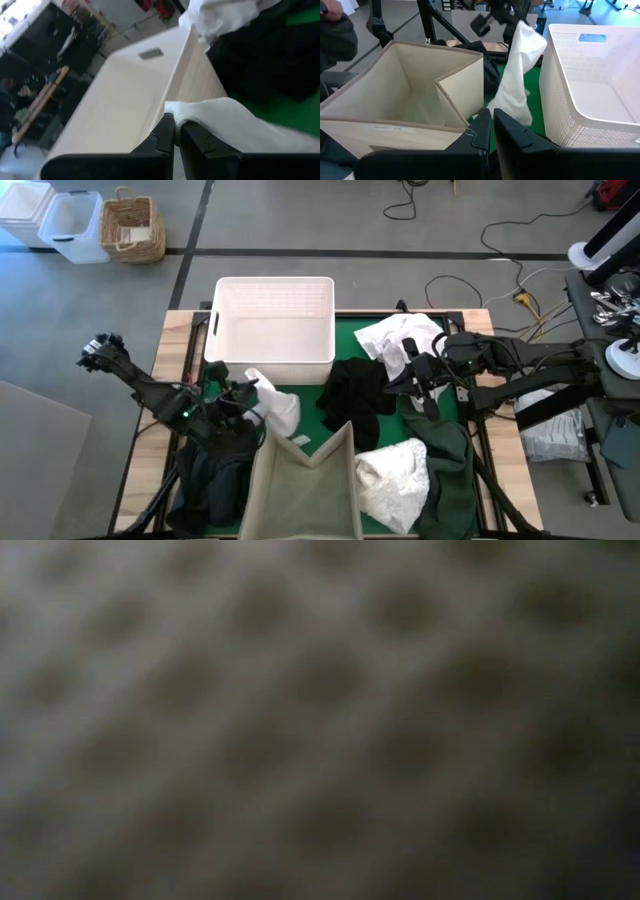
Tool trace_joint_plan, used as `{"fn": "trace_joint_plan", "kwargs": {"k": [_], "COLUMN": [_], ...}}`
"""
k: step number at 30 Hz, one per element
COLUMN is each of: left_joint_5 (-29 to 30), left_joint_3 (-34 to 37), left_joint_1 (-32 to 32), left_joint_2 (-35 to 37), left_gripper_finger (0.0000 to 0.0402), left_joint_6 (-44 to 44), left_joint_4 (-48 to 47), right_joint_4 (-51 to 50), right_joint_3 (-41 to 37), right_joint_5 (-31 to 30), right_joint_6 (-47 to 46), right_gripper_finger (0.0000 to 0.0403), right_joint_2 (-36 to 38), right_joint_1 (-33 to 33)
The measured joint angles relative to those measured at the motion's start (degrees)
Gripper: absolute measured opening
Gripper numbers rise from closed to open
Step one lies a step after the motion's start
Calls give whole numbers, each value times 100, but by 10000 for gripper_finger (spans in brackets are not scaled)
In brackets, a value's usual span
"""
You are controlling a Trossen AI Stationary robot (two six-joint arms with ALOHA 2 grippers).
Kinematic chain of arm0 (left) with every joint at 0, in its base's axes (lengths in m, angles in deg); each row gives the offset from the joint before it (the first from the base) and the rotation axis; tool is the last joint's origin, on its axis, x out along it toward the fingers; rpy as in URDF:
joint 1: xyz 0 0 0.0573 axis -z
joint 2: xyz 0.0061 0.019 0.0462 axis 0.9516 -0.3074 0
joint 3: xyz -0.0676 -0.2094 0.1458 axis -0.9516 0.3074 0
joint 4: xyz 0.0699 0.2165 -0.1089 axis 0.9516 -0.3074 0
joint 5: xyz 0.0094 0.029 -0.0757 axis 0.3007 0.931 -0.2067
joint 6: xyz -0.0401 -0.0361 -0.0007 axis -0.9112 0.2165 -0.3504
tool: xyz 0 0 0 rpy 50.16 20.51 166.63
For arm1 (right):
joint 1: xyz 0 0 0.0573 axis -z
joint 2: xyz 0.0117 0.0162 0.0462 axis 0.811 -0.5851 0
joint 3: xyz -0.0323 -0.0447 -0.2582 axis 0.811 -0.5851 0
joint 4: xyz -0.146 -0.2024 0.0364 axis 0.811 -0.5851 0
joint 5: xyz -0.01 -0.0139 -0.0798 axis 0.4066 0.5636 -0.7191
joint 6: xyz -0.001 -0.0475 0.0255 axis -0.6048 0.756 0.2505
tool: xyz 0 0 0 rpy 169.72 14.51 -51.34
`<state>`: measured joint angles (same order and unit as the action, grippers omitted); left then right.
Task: Sort clothes
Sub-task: Put the white shirt into the brown laundry organizer
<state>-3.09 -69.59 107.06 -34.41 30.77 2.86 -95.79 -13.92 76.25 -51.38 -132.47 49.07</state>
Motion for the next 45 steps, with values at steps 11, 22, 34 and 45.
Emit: {"fn": "trace_joint_plan", "kwargs": {"k": [11, 22, 34, 45], "left_joint_5": [335, 210, 55, 70], "left_joint_3": [-1639, -3808, -7118, -6864], "left_joint_1": [244, 262, 483, 1464], "left_joint_2": [-11, -509, -2173, -2539], "left_gripper_finger": [0, 0, 0, 0], "left_joint_6": [1193, 2286, 3994, 6098], "left_joint_4": [-123, 2, 38, 3220], "right_joint_4": [-16, -287, -746, -894], "right_joint_3": [-9, -11, -11, -13], "right_joint_5": [-2, -1, -2, -2], "right_joint_6": [135, 242, 271, 254], "right_gripper_finger": [13, 13, 13, 13], "right_joint_2": [-5, 66, 480, 818], "right_joint_1": [0, 1, 2, 2]}}
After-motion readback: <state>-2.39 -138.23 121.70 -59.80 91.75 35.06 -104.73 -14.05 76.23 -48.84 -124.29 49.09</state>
